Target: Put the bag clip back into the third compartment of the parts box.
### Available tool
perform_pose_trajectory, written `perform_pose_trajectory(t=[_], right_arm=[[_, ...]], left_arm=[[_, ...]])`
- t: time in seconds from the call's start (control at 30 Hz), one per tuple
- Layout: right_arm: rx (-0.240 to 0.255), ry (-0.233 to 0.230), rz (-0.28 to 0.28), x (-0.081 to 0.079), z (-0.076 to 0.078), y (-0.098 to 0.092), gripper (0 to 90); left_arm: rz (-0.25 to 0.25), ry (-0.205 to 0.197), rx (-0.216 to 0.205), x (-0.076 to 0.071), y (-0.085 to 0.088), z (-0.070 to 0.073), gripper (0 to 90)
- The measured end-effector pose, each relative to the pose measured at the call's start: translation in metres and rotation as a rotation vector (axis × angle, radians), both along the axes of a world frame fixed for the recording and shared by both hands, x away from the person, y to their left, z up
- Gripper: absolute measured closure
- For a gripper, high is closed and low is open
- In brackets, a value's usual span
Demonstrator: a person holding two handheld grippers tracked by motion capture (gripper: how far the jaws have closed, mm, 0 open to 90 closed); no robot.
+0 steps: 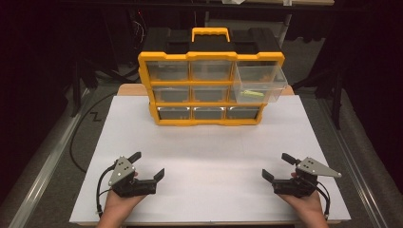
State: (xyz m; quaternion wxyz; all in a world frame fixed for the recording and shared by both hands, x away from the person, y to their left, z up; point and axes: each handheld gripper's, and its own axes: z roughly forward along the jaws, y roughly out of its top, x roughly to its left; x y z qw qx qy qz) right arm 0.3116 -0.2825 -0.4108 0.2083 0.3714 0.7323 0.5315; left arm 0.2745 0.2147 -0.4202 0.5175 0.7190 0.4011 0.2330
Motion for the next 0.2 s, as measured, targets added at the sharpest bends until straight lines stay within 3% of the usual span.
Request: perform_pose_trajectory(t=[0.2], right_arm=[[0.012,-0.005,-0.011,-0.0021,0.0021,0.0013,0.3]], left_arm=[[-0.004,0.0,0.002,-0.0008,0.0012,-0.0002,0.2]])
